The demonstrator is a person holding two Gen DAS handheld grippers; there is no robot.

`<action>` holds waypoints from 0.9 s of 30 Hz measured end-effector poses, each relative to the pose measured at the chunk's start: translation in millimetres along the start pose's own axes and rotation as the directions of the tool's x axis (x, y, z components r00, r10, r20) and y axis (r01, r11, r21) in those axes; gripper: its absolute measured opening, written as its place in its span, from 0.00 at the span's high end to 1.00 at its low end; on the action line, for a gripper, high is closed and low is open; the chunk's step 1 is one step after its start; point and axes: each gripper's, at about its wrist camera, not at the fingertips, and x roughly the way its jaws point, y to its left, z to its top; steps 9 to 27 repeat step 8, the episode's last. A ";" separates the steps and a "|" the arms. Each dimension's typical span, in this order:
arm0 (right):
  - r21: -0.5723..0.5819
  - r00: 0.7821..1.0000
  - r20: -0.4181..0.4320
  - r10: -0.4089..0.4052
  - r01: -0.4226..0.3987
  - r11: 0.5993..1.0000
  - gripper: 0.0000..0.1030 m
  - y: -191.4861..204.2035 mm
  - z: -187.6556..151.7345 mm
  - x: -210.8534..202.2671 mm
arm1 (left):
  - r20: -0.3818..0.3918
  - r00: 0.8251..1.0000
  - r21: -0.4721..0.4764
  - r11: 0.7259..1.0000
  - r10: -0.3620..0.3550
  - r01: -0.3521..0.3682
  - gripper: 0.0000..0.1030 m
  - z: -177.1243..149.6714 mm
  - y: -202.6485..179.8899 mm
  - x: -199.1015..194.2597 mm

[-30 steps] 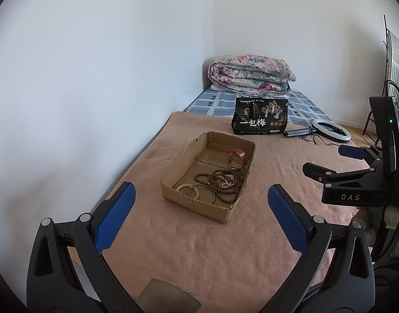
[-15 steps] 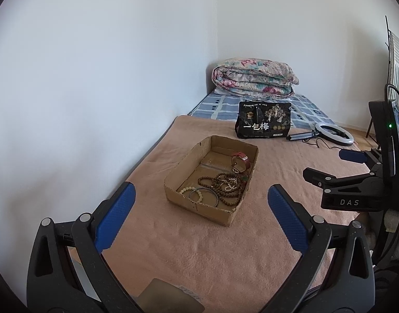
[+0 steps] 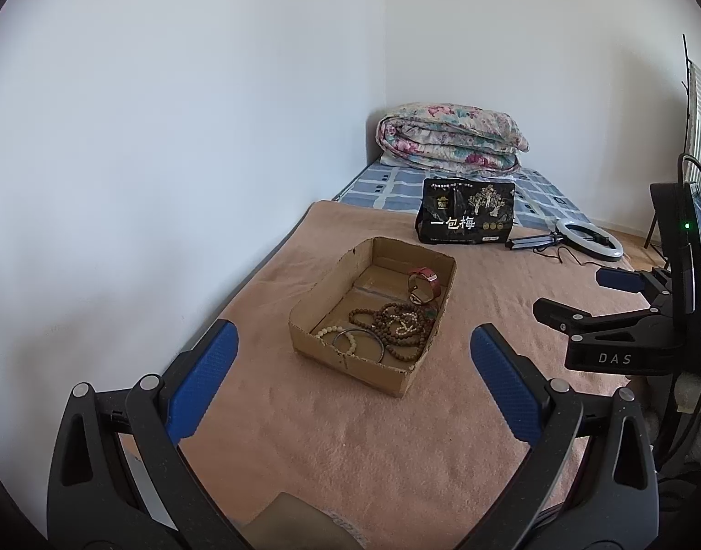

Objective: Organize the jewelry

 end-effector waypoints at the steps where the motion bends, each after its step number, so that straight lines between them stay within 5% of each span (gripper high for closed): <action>1: 0.000 1.000 0.000 0.000 0.000 1.000 0.00 0.1 -0.1 0.0 | -0.004 1.000 -0.002 1.000 -0.004 0.004 0.00 0.0 0.1 0.0; 27: 0.005 1.000 -0.002 0.000 0.000 1.000 0.00 -1.2 -1.1 0.8 | 0.010 1.000 0.014 1.000 0.006 -0.006 0.00 -3.5 -5.2 -2.2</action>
